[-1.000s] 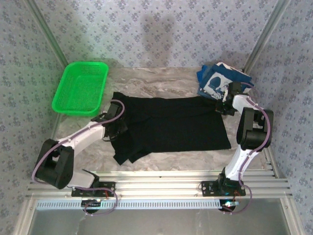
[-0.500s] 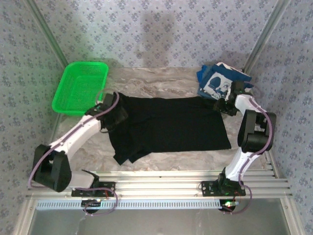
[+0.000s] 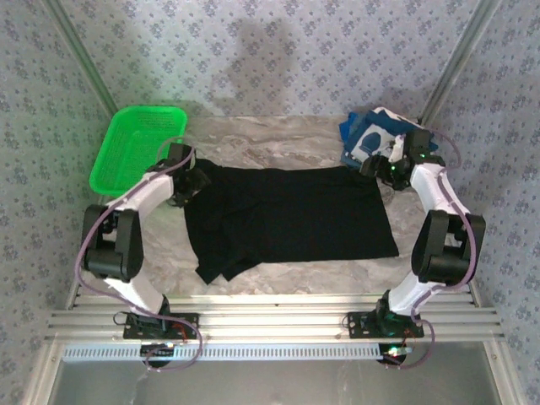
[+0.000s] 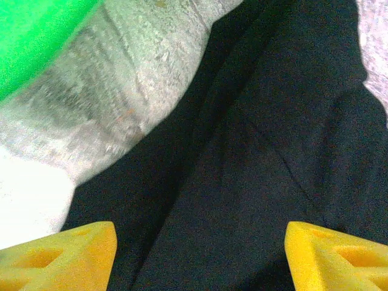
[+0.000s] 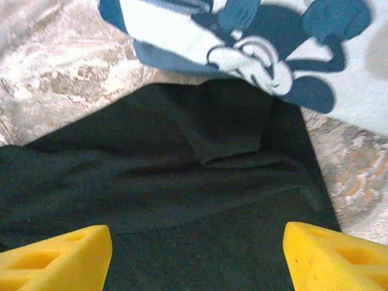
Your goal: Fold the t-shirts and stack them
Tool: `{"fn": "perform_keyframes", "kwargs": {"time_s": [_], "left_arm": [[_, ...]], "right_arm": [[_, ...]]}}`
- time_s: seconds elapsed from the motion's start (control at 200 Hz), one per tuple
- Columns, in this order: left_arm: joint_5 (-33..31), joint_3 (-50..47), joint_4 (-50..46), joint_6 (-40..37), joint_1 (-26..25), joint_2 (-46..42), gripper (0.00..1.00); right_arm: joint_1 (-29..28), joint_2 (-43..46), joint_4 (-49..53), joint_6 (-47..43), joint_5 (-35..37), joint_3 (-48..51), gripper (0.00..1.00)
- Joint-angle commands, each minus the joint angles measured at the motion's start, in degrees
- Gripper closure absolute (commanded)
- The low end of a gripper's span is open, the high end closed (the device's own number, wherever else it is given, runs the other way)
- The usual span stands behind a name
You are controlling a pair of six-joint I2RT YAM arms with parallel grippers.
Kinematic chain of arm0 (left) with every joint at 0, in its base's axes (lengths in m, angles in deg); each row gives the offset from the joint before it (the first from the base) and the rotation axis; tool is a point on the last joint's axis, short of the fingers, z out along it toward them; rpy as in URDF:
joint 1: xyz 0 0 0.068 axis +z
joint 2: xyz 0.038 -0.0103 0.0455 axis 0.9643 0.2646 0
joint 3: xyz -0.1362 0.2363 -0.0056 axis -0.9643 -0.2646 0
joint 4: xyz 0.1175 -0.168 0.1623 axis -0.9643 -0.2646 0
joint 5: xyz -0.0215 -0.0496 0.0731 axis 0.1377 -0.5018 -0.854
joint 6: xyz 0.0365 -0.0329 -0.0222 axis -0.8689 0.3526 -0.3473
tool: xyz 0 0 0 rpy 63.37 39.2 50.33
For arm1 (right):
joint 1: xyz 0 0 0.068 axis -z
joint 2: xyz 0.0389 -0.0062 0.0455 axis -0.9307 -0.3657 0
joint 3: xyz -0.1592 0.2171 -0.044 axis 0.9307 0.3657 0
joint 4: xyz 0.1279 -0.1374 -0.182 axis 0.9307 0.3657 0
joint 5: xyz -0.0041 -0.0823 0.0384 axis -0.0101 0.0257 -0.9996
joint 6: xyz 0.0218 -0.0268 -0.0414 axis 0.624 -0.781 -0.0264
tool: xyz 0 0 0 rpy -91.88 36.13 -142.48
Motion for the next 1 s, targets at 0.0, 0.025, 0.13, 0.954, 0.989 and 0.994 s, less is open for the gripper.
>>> {"fn": "perform_keyframes", "kwargs": {"time_s": [0.0, 0.025, 0.13, 0.954, 0.989, 0.994], "left_arm": [[1.73, 5.86, 4.22, -1.59, 1.03, 4.14, 0.28], [1.51, 6.38, 4.47, -1.44, 1.02, 5.14, 0.28], [0.99, 8.55, 5.33, -0.34, 1.12, 9.01, 0.29], [-6.99, 8.91, -7.56, 0.93, 5.79, 11.43, 0.86], [-6.27, 9.15, -7.55, 0.69, 5.83, 11.6, 0.82], [-6.15, 9.17, -7.57, 0.67, 5.81, 11.66, 0.82]], "right_arm": [[-1.63, -3.55, 2.04, 0.19, -0.91, -2.27, 0.24], [-1.96, -4.05, 2.21, 0.02, -0.28, -2.57, 0.24], [-3.16, -5.75, 2.27, -0.28, 1.27, -2.81, 0.24], [-4.46, -10.16, -0.59, 6.63, 11.83, -0.01, 0.32], [-4.49, -10.07, -0.68, 6.77, 12.04, 0.04, 0.32], [-4.47, -10.06, -0.7, 6.81, 12.02, 0.0, 0.32]]}}
